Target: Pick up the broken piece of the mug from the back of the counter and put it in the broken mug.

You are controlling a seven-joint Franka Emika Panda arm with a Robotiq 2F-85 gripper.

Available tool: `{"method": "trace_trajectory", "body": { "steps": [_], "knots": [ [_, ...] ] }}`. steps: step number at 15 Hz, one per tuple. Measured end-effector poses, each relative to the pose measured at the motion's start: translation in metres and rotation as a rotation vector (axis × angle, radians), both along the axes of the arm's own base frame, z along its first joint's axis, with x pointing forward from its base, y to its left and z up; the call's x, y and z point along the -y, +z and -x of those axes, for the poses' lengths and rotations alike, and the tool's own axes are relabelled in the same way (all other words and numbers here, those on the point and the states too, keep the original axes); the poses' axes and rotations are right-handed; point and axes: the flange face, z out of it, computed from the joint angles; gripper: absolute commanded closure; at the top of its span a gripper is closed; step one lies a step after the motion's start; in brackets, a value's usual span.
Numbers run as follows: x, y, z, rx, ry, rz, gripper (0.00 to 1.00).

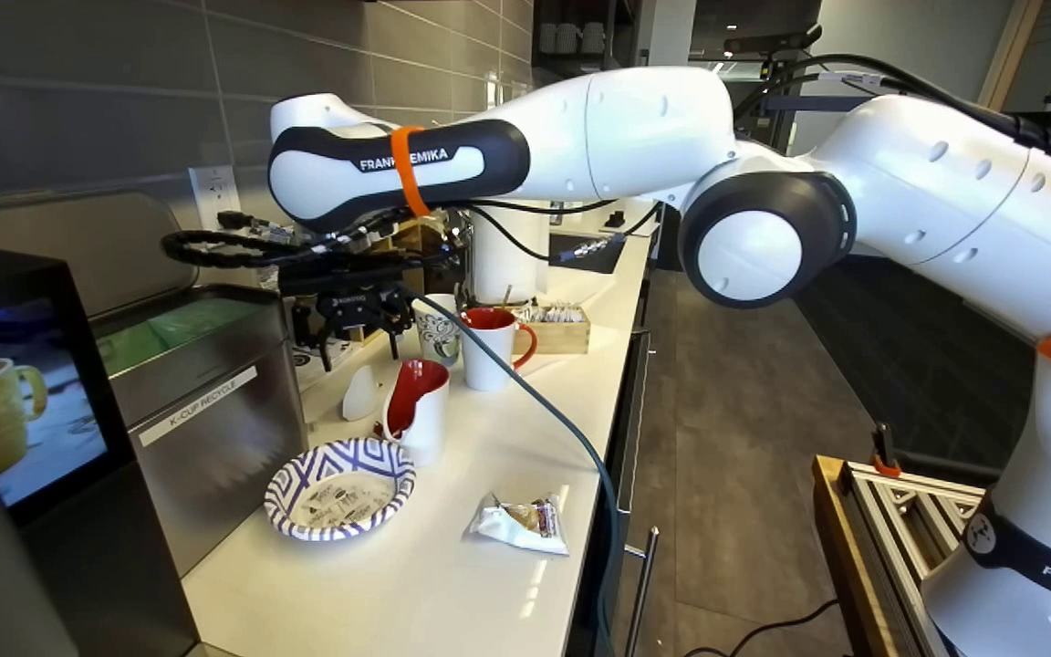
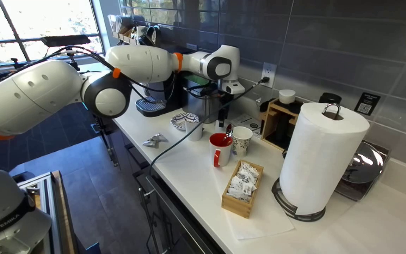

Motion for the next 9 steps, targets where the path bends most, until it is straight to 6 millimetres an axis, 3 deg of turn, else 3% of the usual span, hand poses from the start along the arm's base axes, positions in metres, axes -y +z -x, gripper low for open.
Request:
{"method": "trace_trajectory", "body": {
  "steps": [4, 5, 9],
  "knots": [
    [-0.001, -0.007, 0.008, -0.071, 0.000, 0.004, 0.00],
    [-0.001, -0.010, 0.010, -0.088, -0.001, 0.004, 0.21],
    [-0.001, -0.015, 0.012, -0.112, -0.006, -0.001, 0.50]
  ]
}}
